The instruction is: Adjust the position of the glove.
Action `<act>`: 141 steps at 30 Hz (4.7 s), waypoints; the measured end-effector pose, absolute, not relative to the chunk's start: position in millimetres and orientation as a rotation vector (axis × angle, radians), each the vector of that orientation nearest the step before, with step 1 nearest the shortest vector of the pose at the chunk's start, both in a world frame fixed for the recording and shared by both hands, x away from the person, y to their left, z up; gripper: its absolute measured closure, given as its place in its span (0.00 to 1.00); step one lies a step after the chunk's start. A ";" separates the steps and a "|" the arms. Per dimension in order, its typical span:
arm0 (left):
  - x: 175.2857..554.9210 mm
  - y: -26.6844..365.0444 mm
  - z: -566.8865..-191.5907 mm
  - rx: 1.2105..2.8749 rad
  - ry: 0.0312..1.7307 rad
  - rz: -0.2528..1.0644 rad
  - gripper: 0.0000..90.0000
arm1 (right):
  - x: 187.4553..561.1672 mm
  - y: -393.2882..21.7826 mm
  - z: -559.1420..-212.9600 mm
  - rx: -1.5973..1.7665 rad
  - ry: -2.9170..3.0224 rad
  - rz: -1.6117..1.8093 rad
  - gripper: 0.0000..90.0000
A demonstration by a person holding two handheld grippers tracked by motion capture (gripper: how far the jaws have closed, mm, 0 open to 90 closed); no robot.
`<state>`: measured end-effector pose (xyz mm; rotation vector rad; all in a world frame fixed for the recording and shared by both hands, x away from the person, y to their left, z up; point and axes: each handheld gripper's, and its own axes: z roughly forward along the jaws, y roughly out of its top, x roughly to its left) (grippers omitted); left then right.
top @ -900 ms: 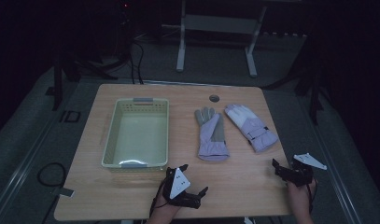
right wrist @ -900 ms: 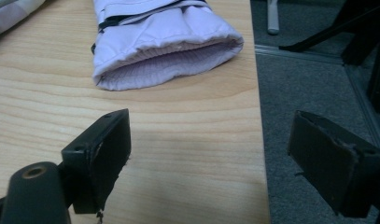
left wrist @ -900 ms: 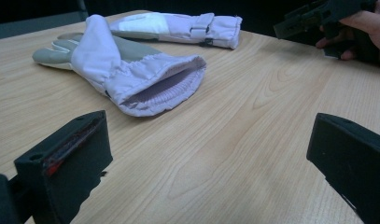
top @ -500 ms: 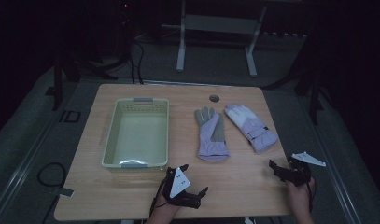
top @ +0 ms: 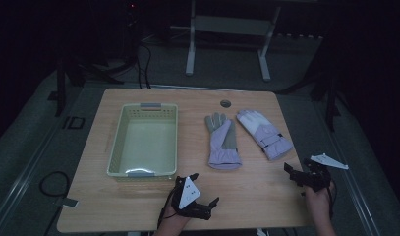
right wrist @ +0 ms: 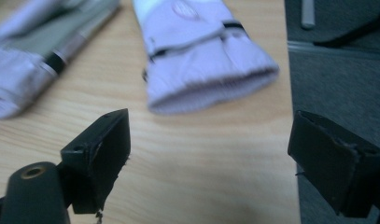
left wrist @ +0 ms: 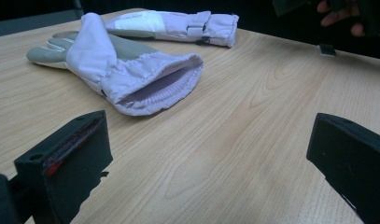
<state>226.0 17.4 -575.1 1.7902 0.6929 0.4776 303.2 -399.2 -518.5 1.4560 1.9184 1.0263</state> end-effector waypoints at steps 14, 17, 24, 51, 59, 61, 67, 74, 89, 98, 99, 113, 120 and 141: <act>225.9 17.8 -575.0 1.790 0.693 0.475 0.00 | 311.7 -377.9 -465.3 1.330 1.845 1.052 0.15; 225.8 17.5 -575.0 1.792 0.688 0.477 0.00 | 315.1 -376.2 -458.2 1.340 1.858 1.100 0.16; 226.2 17.8 -575.0 1.791 0.688 0.469 0.00 | 325.6 -367.0 -447.0 1.396 1.889 1.064 0.14; 225.9 17.4 -575.1 1.789 0.679 0.463 0.00 | 365.5 -306.3 -398.2 1.274 1.924 1.197 0.15; 226.1 17.7 -575.0 1.791 0.675 0.464 0.00 | 381.0 -275.3 -400.4 1.245 1.974 1.220 0.15; 225.8 17.6 -575.0 1.790 0.674 0.464 0.00 | 383.0 -271.5 -401.9 1.248 1.983 1.214 0.15; 225.4 17.3 -575.1 1.791 0.666 0.460 0.00 | 393.7 -250.4 -413.2 1.256 2.020 1.201 0.15; 225.1 17.3 -575.1 1.791 0.662 0.459 0.00 | 404.8 -230.1 -428.2 1.270 2.061 1.170 0.15; 225.0 17.2 -575.1 1.792 0.658 0.452 0.00 | 431.2 -199.3 -467.5 1.341 2.143 1.087 0.15; 225.2 17.4 -575.1 1.792 0.655 0.448 0.00 | 443.3 -191.0 -501.2 1.430 2.181 1.043 0.16; 225.3 17.5 -575.1 1.792 0.655 0.447 0.00 | 444.3 -190.8 -505.2 1.441 2.186 1.036 0.18; 225.5 17.3 -575.1 1.794 0.655 0.444 0.00 | 450.8 -190.9 -539.1 1.511 2.256 0.938 0.41; 225.5 17.1 -575.1 1.796 0.654 0.444 0.00 | 452.5 -189.7 -543.8 1.489 2.299 0.928 0.53; 225.5 16.7 -575.0 1.803 0.646 0.445 0.00 | 431.0 -193.6 -495.0 1.425 2.377 1.020 0.91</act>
